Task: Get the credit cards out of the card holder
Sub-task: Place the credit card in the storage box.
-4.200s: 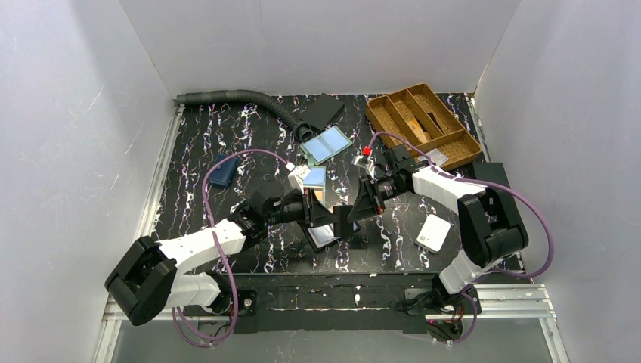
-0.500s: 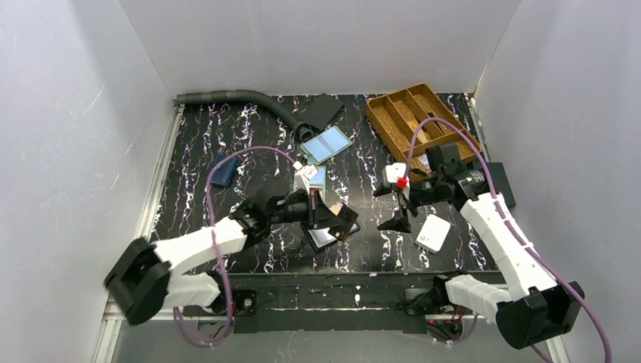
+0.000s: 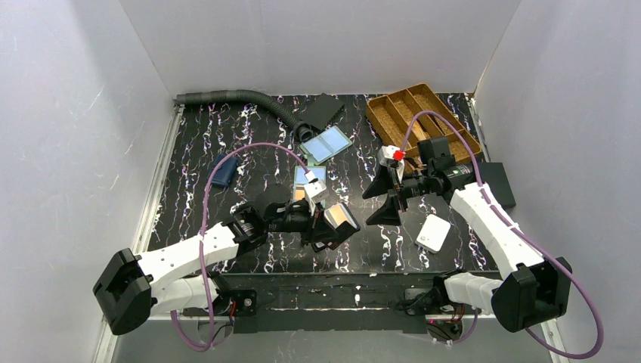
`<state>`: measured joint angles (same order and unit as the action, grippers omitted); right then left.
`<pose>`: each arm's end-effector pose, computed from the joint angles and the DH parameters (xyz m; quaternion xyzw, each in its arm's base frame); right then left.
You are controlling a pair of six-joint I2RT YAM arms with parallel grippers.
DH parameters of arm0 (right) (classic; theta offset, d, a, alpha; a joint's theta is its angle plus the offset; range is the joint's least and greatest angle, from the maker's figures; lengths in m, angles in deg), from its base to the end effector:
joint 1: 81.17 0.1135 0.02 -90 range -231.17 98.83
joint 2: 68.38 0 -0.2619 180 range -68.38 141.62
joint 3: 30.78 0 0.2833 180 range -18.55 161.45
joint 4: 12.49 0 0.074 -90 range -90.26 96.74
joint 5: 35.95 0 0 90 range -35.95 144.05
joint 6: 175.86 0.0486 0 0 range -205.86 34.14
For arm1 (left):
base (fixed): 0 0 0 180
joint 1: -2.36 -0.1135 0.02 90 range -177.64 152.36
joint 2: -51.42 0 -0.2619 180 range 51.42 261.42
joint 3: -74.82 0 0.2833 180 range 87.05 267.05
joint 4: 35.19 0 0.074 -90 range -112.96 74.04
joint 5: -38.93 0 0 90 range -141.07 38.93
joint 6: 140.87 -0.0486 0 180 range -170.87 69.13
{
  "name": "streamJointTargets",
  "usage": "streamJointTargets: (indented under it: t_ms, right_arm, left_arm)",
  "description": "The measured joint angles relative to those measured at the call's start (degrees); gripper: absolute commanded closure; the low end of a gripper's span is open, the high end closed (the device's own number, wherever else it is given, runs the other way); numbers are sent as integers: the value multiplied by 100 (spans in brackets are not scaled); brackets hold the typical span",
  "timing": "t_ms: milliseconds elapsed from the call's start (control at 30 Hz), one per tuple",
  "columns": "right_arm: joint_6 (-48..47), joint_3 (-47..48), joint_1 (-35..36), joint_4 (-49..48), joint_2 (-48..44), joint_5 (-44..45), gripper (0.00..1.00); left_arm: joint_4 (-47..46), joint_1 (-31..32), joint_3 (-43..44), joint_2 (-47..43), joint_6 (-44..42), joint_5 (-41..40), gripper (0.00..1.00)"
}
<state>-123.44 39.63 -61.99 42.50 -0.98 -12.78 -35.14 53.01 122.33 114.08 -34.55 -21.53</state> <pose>0.2305 0.1275 0.2968 -0.5329 0.6091 0.4705 0.3516 0.1624 -0.2359 0.2416 0.3747 0.6883 -0.4929 0.3781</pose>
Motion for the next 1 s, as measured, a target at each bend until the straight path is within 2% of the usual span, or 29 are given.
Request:
streamJointTargets:
  t_ms: [133,333,600,800,833,933,1000]
  right_arm:
    - [186,-59,306,-177,109,20,11]
    - [114,-57,857,-114,595,264,26]
    - [-2,-52,1054,-70,723,474,68]
    - [-11,-50,1091,-74,728,573,94]
    - [-20,-50,1093,-76,734,584,98]
    - [-11,-44,1095,-55,745,581,99]
    - [-42,-33,1075,-24,745,581,99]
  left_arm:
    - [31,7,221,153,-208,59,100]
    - [26,20,389,334,-284,111,100]
    - [24,28,433,407,-267,111,100]
    - [7,48,533,634,-151,109,100]
    - [0,48,533,640,-120,107,92]
    - [-9,48,533,636,-17,-17,64]
    - [-11,48,527,575,109,-208,37]
